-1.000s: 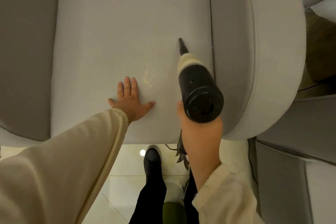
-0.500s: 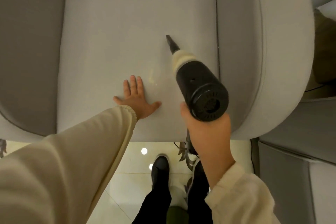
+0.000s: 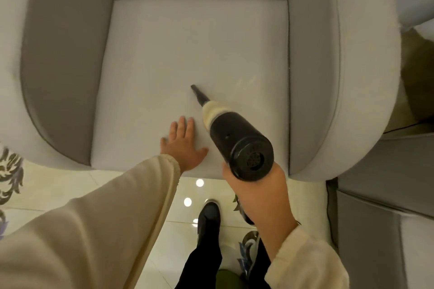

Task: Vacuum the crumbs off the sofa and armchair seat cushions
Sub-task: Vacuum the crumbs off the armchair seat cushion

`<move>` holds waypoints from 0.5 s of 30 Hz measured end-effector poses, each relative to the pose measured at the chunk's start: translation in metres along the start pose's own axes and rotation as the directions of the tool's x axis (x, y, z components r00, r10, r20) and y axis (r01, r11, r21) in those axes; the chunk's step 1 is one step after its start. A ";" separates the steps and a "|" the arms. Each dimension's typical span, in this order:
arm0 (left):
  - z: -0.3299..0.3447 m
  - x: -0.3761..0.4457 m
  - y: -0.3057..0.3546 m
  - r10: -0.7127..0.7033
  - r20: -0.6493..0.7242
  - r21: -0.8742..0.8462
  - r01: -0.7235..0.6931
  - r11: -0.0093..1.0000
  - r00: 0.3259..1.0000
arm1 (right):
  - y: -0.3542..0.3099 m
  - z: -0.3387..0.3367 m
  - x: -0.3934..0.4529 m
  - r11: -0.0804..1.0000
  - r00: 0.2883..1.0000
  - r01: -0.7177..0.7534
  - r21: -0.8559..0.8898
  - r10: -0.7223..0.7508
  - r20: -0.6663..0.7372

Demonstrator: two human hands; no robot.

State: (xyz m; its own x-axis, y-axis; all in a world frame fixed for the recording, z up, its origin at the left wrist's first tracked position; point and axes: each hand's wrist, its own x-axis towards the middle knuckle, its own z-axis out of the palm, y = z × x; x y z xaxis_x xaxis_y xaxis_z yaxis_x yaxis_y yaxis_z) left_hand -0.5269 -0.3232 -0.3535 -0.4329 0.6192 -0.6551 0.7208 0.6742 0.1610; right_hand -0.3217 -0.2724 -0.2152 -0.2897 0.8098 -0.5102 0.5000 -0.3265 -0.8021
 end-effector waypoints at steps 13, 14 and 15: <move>0.036 -0.030 0.017 -0.032 0.005 0.008 0.032 0.999 0.999 | 0.026 -0.027 -0.018 0.998 0.998 0.021 0.056 -0.024 0.053; 0.038 -0.032 0.021 -0.032 0.001 0.006 0.032 0.999 0.999 | 0.025 -0.030 -0.017 0.998 0.998 0.027 0.052 -0.030 0.059; 0.040 -0.034 0.024 -0.036 0.004 0.004 0.036 0.999 0.999 | 0.025 -0.032 -0.017 0.998 0.998 0.030 0.049 -0.033 0.053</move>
State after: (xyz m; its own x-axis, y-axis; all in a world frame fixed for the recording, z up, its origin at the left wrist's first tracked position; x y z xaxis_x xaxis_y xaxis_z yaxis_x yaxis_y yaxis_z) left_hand -0.4730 -0.3443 -0.3569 -0.4568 0.5927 -0.6634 0.7068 0.6946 0.1339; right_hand -0.2781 -0.2782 -0.2165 -0.3485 0.7933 -0.4993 0.4502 -0.3255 -0.8315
